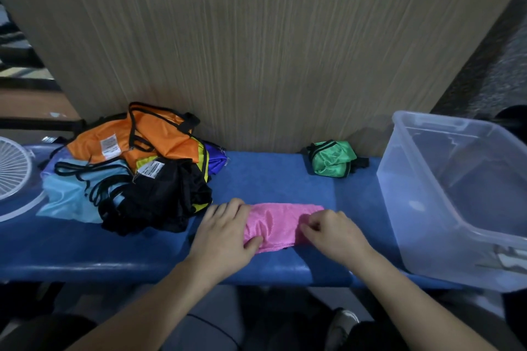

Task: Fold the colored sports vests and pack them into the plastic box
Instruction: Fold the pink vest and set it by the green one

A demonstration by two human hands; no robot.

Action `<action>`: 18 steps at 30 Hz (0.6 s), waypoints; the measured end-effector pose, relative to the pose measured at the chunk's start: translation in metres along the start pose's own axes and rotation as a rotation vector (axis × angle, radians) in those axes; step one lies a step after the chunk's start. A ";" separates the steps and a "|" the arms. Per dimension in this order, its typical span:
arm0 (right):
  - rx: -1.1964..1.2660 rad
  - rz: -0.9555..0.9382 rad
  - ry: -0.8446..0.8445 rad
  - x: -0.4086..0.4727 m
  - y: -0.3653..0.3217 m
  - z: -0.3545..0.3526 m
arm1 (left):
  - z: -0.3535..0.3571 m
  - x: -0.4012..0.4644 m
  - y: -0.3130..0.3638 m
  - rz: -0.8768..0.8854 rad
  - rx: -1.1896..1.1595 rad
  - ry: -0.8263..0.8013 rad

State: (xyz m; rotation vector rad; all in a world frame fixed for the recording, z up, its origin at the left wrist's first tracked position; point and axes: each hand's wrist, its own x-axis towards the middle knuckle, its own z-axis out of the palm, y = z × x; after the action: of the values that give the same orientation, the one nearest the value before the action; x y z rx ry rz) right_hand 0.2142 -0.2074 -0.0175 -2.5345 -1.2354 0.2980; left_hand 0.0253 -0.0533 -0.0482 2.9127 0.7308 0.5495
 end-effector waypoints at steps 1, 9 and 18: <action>0.023 -0.006 0.009 0.001 -0.001 0.002 | -0.003 0.000 0.000 -0.006 -0.015 -0.020; 0.112 -0.081 0.041 0.023 -0.007 0.015 | -0.028 0.009 0.010 -0.139 -0.320 -0.240; 0.404 0.165 -0.003 0.048 -0.026 0.001 | -0.011 0.055 -0.004 -0.450 -0.640 -0.273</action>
State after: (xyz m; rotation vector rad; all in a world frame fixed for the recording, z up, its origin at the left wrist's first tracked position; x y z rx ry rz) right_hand 0.2234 -0.1540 -0.0118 -2.2823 -0.8618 0.5304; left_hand 0.0650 -0.0237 -0.0211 2.0930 0.9208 0.2592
